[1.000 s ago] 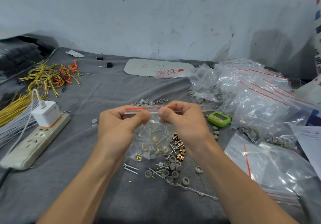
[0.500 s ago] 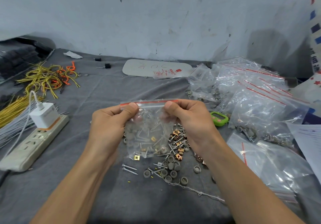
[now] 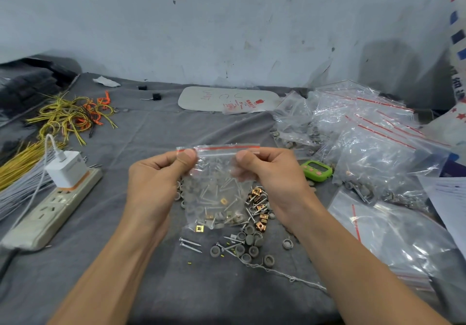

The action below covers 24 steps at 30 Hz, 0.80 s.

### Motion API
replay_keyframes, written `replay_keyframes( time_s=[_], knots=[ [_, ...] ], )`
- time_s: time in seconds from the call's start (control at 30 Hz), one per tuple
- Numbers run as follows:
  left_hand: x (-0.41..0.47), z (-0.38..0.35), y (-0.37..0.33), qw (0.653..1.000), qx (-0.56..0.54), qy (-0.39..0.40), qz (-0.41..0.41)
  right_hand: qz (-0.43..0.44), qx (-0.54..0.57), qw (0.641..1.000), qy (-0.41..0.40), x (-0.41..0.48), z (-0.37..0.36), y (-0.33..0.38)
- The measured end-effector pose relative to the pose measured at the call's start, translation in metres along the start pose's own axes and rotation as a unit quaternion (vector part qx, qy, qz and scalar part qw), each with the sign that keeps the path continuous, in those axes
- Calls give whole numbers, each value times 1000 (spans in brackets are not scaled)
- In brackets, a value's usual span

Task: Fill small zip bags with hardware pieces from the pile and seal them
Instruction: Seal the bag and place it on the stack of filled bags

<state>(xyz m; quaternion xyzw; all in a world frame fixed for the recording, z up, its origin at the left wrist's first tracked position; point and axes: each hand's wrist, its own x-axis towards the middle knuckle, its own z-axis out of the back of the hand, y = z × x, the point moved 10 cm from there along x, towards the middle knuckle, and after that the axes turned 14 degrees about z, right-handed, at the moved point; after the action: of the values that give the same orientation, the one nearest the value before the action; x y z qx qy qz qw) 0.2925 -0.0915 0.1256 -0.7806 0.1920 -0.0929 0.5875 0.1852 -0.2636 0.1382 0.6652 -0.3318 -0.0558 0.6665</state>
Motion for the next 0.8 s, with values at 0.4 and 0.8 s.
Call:
replay_keyframes(
  time_s=[0.4,0.8],
  knots=[
    [-7,-14,-2,997,70,20,-36,18,-11,1000,11,1,-4,-1],
    [-15,-29,-5,990,100,53,-83,40,-22,999,20,0,-15,-2]
  ],
)
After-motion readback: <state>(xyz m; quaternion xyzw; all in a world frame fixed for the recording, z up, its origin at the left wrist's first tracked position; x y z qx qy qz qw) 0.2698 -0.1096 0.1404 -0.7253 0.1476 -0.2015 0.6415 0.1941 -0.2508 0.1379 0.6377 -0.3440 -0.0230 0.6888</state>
